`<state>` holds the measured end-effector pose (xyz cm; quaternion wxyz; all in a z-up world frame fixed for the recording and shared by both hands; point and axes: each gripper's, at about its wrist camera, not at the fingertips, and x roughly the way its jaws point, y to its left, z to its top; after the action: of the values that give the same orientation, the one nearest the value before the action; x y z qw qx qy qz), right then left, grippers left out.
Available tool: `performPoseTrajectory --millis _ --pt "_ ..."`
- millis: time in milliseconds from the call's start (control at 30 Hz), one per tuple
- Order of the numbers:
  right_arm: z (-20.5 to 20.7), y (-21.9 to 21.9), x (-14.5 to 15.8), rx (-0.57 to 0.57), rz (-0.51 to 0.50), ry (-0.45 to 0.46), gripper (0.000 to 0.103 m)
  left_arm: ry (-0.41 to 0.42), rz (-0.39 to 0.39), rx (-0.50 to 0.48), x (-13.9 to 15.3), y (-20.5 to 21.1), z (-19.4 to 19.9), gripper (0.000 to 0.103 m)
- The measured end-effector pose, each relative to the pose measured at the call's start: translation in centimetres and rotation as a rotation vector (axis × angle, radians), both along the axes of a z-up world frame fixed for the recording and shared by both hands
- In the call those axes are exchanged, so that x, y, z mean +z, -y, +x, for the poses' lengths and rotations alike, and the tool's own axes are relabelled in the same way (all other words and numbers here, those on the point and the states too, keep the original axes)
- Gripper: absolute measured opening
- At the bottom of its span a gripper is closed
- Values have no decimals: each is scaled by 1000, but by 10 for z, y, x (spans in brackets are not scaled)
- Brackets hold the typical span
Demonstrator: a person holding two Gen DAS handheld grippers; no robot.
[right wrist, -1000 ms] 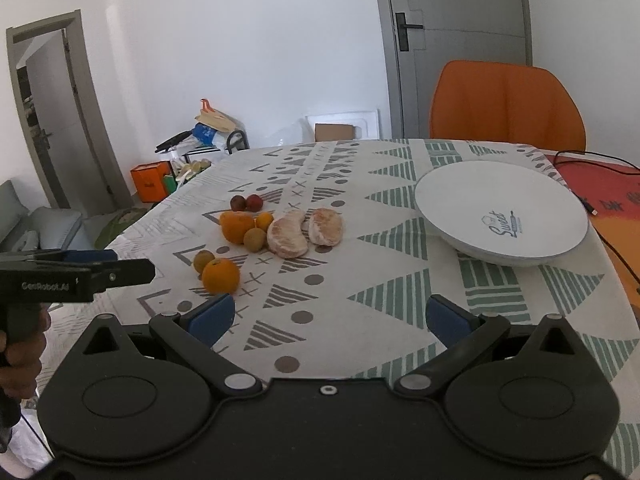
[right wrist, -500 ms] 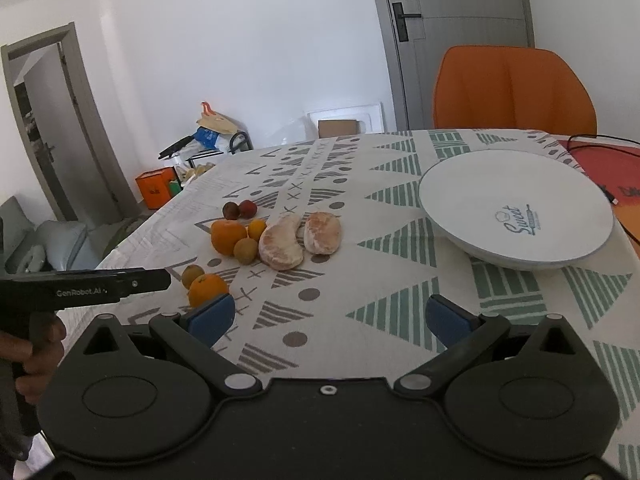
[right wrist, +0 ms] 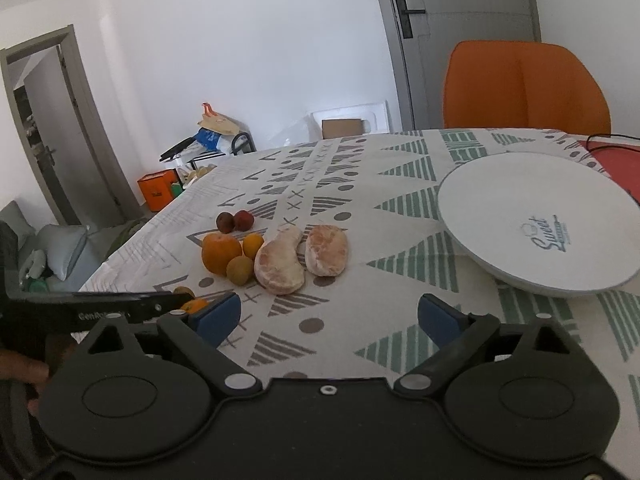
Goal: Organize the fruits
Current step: 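Grasp a small yellow apricot with the left tool while the right tool grasps a peeled pomelo segment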
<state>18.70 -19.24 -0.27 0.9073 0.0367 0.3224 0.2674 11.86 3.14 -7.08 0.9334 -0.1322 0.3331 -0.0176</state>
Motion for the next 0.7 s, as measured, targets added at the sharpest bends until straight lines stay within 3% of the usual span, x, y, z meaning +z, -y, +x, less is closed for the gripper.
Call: performPoseTrajectory --millis 67,133,233,700 --pt "5 -3 -2 -3 -3 -6 91 1 -1 -12 0 0 3 25" --pt "12 -7 -5 -3 -4 -21 80 -2 -9 -8 0 -3 6 25" --pt "22 -14 -10 -3 -5 -40 72 9 -1 -3 4 -7 6 25" --pt "69 -39 -17 10 -6 -79 53 16 4 46 15 -30 24 25"
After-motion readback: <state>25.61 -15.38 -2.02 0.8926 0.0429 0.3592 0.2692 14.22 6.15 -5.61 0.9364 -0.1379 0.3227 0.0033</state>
